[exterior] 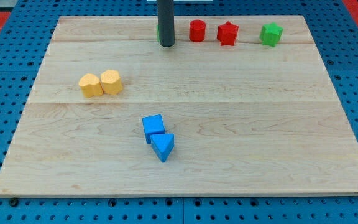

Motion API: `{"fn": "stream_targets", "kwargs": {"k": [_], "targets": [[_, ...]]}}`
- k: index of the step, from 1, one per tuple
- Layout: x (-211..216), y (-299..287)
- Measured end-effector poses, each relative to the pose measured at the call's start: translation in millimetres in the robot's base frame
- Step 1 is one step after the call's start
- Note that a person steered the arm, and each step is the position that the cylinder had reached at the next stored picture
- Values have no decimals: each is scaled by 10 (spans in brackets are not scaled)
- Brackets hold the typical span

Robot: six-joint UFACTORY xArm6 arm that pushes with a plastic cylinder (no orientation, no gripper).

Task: Separate the yellow hexagon and yellow heart from each other

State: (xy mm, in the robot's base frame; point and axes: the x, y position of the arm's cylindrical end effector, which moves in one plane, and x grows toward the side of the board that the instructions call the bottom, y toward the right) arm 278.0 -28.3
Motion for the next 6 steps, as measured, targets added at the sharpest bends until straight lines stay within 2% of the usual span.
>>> {"fn": "stream_targets", "kwargs": {"k": [1,2,3,4,5,6], "targets": [[-49,35],[408,61],[1314,27],[1544,-565],[1257,-1132],[827,-1164]]}}
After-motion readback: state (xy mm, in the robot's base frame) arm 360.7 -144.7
